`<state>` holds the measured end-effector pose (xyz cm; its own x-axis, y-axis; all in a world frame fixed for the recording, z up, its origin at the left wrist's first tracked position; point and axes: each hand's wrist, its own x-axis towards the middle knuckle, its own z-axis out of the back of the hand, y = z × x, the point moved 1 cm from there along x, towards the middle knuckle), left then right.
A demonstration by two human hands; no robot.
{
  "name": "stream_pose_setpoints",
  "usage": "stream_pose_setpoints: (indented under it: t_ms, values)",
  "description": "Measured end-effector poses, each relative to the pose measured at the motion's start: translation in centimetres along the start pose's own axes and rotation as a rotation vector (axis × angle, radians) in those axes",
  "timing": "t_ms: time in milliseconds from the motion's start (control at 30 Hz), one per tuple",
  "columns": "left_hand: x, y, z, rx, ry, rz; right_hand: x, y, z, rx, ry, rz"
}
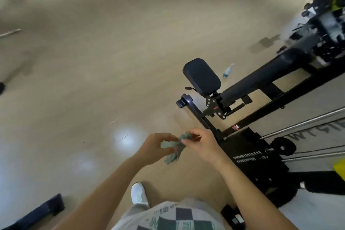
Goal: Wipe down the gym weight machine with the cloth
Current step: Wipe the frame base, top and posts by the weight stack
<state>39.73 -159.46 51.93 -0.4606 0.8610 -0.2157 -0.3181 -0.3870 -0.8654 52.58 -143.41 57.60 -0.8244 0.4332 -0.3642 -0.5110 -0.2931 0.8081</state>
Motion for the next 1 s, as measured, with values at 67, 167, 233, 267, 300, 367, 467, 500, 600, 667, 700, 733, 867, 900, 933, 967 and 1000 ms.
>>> stream_pose_setpoints:
  t_ms: [67,167,233,267,300,367,467,500,600,667,700,733,867,900,933,967,1000]
  values:
    - [0.0,2.2,2.8,-0.008,-0.057,0.008,2.5,1.5,-1.4,-0.003,-0.046,0.021]
    - [0.5,3.9,6.1,-0.121,-0.082,0.048,6.0,3.9,-3.2,-0.005,-0.067,0.025]
    - [1.7,4.3,7.6,-0.165,-0.096,0.042,8.2,5.4,-4.4,-0.008,-0.038,0.026]
    - [2.4,4.5,8.2,-0.168,-0.114,0.032,9.4,6.1,-4.9,-0.004,-0.023,0.028]
    - [3.3,4.9,8.8,-0.171,-0.139,0.026,10.7,6.6,-5.3,0.009,-0.012,0.026]
    - [5.0,6.0,10.4,-0.172,-0.19,0.059,13.5,7.5,-6.0,0.054,0.0,0.018]
    - [8.1,8.4,14.0,-0.21,-0.248,0.142,18.5,8.4,-6.4,0.078,-0.019,-0.019]
    - [9.3,9.1,15.5,-0.215,-0.257,0.147,20.4,8.5,-6.5,0.079,-0.026,-0.025]
    - [13.1,10.2,19.9,-0.197,-0.246,0.202,26.4,9.1,-6.8,0.124,-0.028,-0.03]
    - [16.1,10.7,23.2,-0.199,-0.231,0.246,30.3,9.8,-6.8,0.175,-0.049,-0.046]
    - [17.6,11.1,24.9,-0.208,-0.199,0.257,32.2,10.3,-6.7,0.201,-0.058,-0.052]
    - [19.1,11.4,26.6,-0.219,-0.148,0.261,34.0,10.9,-6.5,0.224,-0.062,-0.055]
    - [24.6,12.9,32.6,-0.118,0.03,0.279,41.6,13.6,-5.1,0.288,-0.051,-0.052]
    - [25.8,13.4,33.8,-0.081,0.02,0.292,43.2,14.1,-4.7,0.303,-0.067,-0.061]
    - [27.1,13.9,34.9,-0.054,0.001,0.311,45.0,14.5,-4.3,0.318,-0.088,-0.072]
    - [28.5,14.4,36.0,-0.052,-0.016,0.323,46.8,14.9,-3.9,0.331,-0.112,-0.089]
    - [29.9,15.0,37.1,-0.073,-0.032,0.332,48.6,15.1,-3.6,0.333,-0.134,-0.102]
